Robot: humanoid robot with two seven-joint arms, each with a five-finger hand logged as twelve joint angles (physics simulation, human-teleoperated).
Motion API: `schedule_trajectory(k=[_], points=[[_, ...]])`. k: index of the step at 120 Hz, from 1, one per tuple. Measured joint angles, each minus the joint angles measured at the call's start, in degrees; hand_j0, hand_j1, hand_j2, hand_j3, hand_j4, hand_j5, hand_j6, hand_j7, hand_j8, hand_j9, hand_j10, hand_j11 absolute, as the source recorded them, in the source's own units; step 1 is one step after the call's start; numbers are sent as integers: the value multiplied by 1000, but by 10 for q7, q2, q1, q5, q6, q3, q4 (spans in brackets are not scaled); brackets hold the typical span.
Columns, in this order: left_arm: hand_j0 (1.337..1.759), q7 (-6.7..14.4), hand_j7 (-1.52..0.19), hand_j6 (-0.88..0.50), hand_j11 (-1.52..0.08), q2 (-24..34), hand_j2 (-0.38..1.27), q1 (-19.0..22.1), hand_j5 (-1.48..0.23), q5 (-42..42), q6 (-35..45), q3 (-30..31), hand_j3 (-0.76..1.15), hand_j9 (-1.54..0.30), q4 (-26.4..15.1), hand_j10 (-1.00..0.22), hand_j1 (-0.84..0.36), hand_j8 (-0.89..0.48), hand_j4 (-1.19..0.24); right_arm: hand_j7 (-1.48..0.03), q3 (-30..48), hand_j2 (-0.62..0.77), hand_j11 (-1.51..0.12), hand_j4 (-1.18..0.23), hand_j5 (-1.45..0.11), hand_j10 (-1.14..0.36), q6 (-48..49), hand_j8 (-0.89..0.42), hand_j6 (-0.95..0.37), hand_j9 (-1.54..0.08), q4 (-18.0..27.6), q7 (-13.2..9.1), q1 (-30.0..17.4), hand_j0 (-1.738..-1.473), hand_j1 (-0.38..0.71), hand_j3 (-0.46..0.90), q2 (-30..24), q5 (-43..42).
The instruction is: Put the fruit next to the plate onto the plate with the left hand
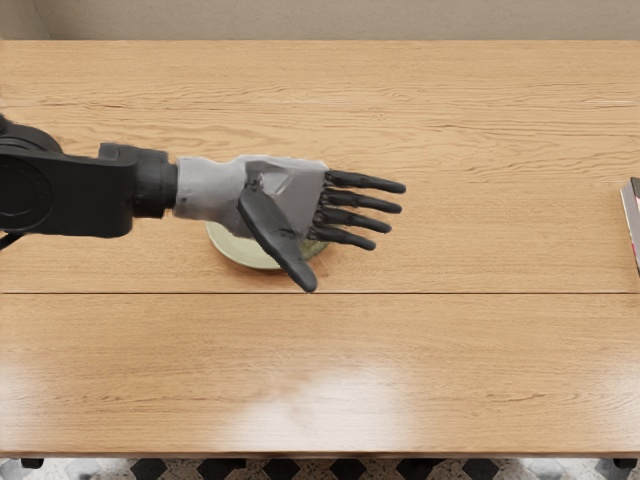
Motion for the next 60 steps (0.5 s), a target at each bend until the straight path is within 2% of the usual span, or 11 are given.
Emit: schedule_trajectory(k=[15,27,39,60], points=[[1658,0,-54,-36,-54,91,22,28,-54,-124,-104,-2,0,-54,-7,-41,302,-35,-41,0,0,0,0,0,0,0,10,0,0,0,3,0,0,-1658,-349,0,0,0],[1658,0,-39,-26,-39,187,14,58,-40,-216,-132,-2,0,-39,-12,-29,314,-26,-29,0,-1,0,0,0,0,0,17,0,0,0,5,0,0,-1658,-349,0,0,0],[1658,0,-31,-19,-31,275,10,76,-31,-274,-143,-2,0,-31,-14,-22,321,-19,-21,0,-1,0,0,0,0,0,20,0,0,0,7,0,0,-1658,-349,0,0,0],[1658,0,-22,-11,-22,336,5,91,-22,-307,-148,2,0,-22,-14,-14,328,-12,-13,0,-1,0,0,0,0,0,23,0,0,0,7,0,0,-1658,-349,0,0,0]])
